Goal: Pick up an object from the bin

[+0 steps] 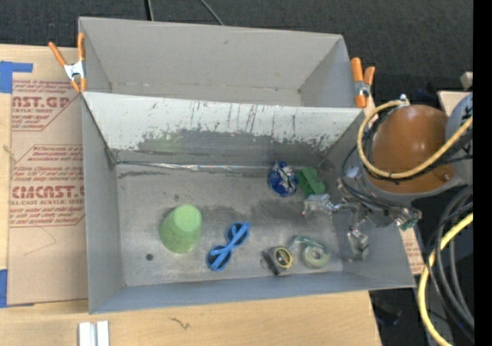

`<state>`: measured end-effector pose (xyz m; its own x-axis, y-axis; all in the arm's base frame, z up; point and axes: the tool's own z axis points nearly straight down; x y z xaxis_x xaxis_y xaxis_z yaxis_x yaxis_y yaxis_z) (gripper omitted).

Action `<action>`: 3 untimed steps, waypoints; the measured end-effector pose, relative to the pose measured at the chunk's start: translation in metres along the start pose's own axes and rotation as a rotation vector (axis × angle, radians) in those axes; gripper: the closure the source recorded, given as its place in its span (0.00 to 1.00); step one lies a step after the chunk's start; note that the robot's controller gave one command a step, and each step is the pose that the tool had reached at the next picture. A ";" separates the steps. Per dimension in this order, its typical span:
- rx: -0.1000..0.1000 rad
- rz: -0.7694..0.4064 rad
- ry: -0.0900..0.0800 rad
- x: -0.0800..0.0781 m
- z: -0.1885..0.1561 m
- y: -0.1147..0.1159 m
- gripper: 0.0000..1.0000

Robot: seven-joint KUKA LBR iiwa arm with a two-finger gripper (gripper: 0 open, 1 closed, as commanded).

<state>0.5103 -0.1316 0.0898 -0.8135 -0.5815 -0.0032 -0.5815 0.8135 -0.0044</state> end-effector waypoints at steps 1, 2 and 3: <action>-0.002 -0.074 -0.004 -0.004 0.015 0.046 0.00; -0.004 -0.100 0.001 -0.011 0.020 0.045 0.00; -0.004 -0.100 0.000 -0.011 0.019 0.045 1.00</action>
Offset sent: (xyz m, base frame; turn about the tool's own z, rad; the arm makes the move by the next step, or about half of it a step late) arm -0.0252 0.0366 -0.0156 -0.0696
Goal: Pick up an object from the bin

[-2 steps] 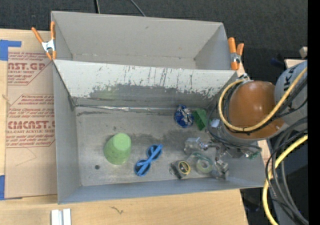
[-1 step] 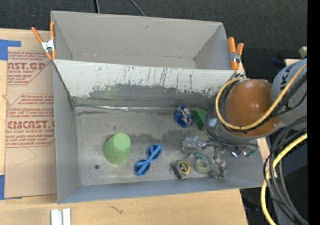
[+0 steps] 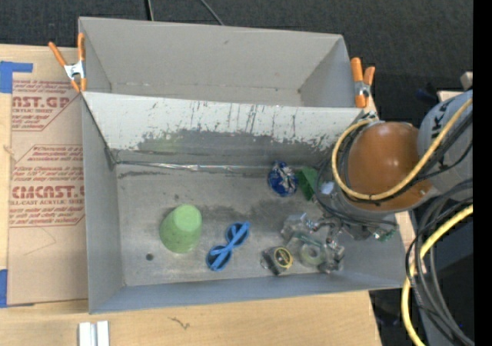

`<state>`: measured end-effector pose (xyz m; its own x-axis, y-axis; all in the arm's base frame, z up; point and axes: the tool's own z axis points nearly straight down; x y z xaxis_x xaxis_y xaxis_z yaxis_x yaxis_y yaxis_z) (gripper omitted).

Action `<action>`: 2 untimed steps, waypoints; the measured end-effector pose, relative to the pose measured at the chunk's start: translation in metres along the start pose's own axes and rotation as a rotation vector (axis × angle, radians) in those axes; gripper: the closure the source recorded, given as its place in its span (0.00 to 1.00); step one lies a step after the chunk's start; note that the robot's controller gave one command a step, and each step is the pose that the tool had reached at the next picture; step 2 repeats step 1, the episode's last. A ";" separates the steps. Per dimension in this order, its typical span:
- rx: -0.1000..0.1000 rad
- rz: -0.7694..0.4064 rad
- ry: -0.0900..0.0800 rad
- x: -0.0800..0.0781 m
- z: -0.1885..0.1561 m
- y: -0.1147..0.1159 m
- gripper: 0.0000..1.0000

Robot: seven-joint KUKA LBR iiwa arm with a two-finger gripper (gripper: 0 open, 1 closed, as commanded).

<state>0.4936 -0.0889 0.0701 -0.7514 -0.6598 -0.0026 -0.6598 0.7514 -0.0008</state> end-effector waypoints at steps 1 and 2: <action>0.006 -0.020 -0.005 -0.027 -0.154 0.010 1.00; 0.006 -0.020 -0.005 -0.027 -0.154 0.010 1.00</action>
Offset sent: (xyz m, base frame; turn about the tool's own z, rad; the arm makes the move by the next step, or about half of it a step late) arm 0.0112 0.0235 0.1505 -0.0196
